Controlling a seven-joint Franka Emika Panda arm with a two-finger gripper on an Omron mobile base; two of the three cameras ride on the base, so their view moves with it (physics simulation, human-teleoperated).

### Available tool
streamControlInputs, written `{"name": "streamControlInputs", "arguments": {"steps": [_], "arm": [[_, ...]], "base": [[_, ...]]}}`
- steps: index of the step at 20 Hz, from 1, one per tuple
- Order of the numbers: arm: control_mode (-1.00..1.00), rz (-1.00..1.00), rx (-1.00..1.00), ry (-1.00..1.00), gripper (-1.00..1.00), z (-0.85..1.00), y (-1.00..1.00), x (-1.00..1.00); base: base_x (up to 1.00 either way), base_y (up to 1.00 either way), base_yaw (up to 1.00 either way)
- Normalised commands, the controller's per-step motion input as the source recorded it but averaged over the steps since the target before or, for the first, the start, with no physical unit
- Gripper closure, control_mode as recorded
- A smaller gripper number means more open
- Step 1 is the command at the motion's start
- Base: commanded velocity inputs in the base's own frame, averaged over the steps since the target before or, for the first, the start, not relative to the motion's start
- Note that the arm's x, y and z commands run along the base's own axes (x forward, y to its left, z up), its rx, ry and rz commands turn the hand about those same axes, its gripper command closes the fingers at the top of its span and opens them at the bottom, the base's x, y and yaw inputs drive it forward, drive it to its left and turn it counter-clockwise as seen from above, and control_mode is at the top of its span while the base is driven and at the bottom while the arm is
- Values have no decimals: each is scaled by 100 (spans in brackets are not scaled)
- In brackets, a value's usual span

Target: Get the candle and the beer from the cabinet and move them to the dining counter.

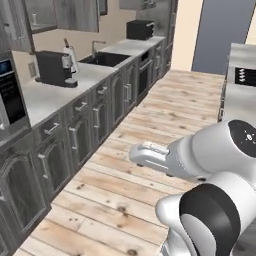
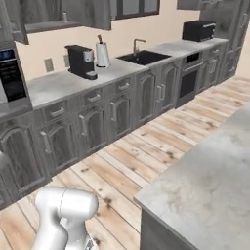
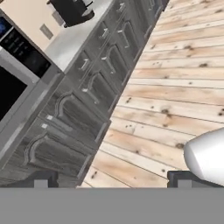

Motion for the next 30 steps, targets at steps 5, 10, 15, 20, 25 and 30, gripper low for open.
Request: {"name": "streamControlInputs", "arguments": {"steps": [5, 10, 15, 20, 25, 30], "arm": [[100, 0, 0, 0, -100, 0, 0, 0], [100, 0, 0, 0, -100, 0, 0, 0], [100, 0, 0, 0, -100, 0, 0, 0], [100, 0, 0, 0, -100, 0, 0, 0], [100, 0, 0, 0, -100, 0, 0, 0], [100, 0, 0, 0, -100, 0, 0, 0]], "base": [[94, 4, -39], [72, 47, -43], [52, 96, -36], [77, 73, -29], [100, 38, -6], [65, 64, 19]]}}
